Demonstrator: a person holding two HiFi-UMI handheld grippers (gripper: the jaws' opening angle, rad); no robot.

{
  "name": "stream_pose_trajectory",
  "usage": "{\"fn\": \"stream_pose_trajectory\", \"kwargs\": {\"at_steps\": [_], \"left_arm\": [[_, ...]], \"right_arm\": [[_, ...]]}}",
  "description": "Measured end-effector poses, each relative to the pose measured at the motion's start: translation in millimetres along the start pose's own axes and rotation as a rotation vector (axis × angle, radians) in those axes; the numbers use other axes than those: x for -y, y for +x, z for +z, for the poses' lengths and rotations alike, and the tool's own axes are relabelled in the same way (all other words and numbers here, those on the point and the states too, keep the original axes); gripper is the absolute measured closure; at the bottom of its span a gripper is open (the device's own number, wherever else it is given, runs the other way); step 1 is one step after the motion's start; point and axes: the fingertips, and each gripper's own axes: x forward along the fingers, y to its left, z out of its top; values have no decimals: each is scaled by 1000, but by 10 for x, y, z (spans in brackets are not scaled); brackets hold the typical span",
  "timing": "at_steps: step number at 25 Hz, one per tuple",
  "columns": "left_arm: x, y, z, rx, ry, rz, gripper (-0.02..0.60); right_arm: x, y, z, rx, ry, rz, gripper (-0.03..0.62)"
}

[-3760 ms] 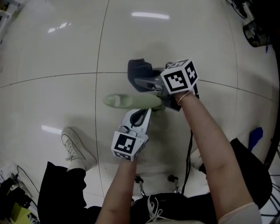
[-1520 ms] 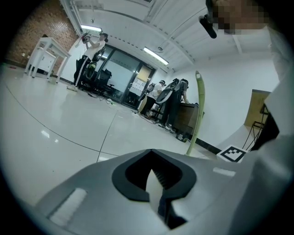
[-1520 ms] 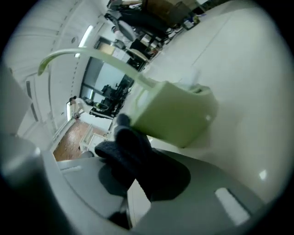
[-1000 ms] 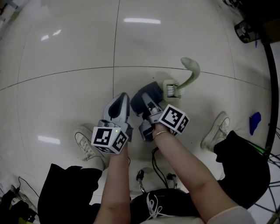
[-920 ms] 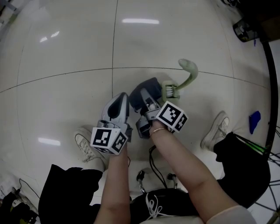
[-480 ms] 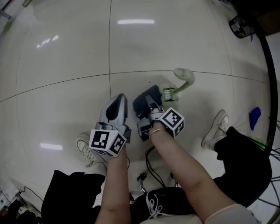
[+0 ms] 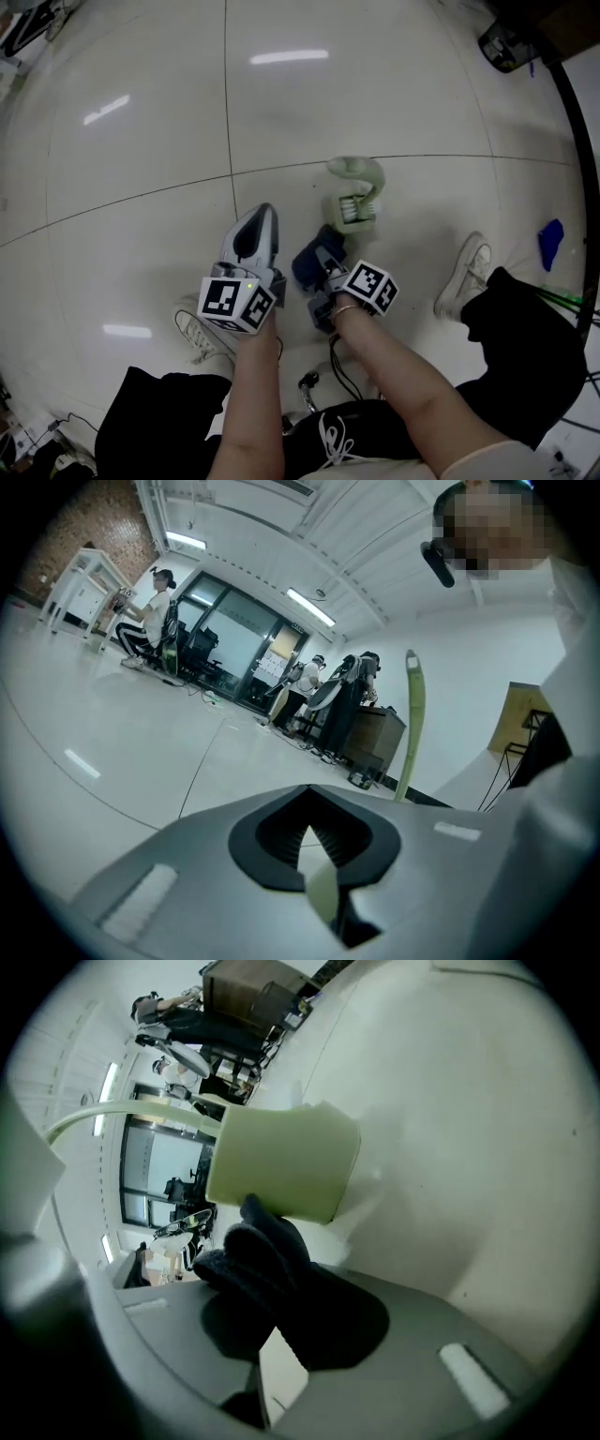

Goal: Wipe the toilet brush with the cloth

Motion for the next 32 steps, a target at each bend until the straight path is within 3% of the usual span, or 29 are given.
{"fn": "stream_pose_trajectory", "kwargs": {"at_steps": [5,9,13,16,19,22,24,27,29,32], "left_arm": [[386,179,533,110,-9,-17,575],[738,170,1203,230,38,-35,575],[1068,83,1767,308,105,-64,575],[1294,55,1947,325,89,-135,575],[1403,103,1881,281,-23,-229,575],[1391,169,1724,198,-27,-243,575],[1357,192,1645,185,-19,-228,575],[1335,222,1472,130,1,-219,575],[1354,242,1376,97,39,-205,575],[1348,207,1422,145,25,-179,575]], "right_arm": [[-92,-452,323,-20,-308,-96,528],[-540,-883,844,90,-541,-103,529],[-1344,-1278,1400,256,-636,36,530],[-2111,-1595,1598,338,-753,194,530],[-2916,-1896,1473,359,-997,359,530],[-3533,-2104,1232,355,-1174,512,528],[-3766,-2154,1097,345,-1223,575,528],[-3841,-2044,900,270,-1202,620,530],[-3742,-1903,867,225,-1176,596,528],[-3498,-1762,939,234,-1173,511,528]]}}
